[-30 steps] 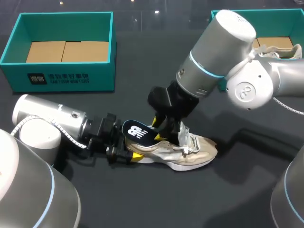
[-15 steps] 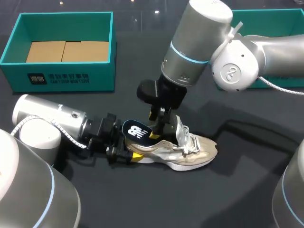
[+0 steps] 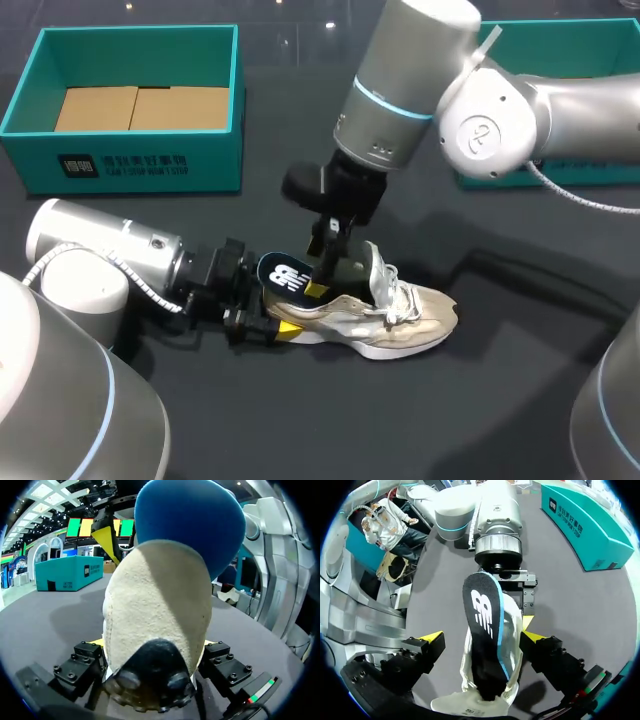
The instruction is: Take the shoe out of the shoebox, open the shoe tongue, remove and reinsert the insole, then place the shoe into the shoebox
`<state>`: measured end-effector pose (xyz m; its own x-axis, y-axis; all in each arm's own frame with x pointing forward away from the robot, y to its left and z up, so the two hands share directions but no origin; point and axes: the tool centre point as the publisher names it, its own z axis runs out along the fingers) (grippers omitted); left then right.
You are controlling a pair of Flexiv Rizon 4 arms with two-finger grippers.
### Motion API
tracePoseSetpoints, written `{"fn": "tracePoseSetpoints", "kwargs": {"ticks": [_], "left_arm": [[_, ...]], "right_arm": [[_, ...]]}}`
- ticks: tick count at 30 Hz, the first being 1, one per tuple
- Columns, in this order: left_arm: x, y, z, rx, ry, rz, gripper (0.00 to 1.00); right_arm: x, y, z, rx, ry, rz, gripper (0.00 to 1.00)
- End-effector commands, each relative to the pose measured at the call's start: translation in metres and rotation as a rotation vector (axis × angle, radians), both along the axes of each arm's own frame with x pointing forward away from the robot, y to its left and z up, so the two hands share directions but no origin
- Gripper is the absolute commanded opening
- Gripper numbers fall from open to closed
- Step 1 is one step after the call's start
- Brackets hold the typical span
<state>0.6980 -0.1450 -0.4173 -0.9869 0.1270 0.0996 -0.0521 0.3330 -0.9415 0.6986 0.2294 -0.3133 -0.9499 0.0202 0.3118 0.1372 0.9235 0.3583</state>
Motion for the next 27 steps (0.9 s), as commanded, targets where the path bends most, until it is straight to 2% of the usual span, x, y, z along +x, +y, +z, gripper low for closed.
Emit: {"fn": "tracePoseSetpoints", "kwargs": {"ticks": [1, 3, 9, 13, 22, 27], "left_arm": [[0.0005, -0.0003, -0.0019, 0.001, 0.000, 0.000, 0.00], [0.0005, -0.0003, -0.0019, 0.001, 0.000, 0.000, 0.00], [0.0005, -0.0003, -0.0019, 0.001, 0.000, 0.000, 0.00], [0.0005, -0.0003, -0.0019, 0.001, 0.000, 0.000, 0.00], [0.0005, -0.0003, -0.0019, 0.001, 0.000, 0.000, 0.00], [0.0005, -0.0003, -0.0019, 0.001, 0.000, 0.000, 0.00]], "right_arm": [[0.0063, -0.0016, -0.0070, 0.030, 0.050, -0.002, 1.00], [0.0069, -0.0021, -0.0073, 0.039, 0.074, -0.011, 0.89], [0.0075, -0.0024, -0.0064, 0.079, 0.148, -0.009, 0.75], [0.0065, -0.0008, -0.0030, 0.070, 0.169, -0.014, 0.75], [0.0044, 0.0035, -0.0031, 0.083, 0.211, -0.022, 0.51], [0.0054, 0.0070, -0.0057, 0.101, 0.235, -0.009, 0.48]]}}
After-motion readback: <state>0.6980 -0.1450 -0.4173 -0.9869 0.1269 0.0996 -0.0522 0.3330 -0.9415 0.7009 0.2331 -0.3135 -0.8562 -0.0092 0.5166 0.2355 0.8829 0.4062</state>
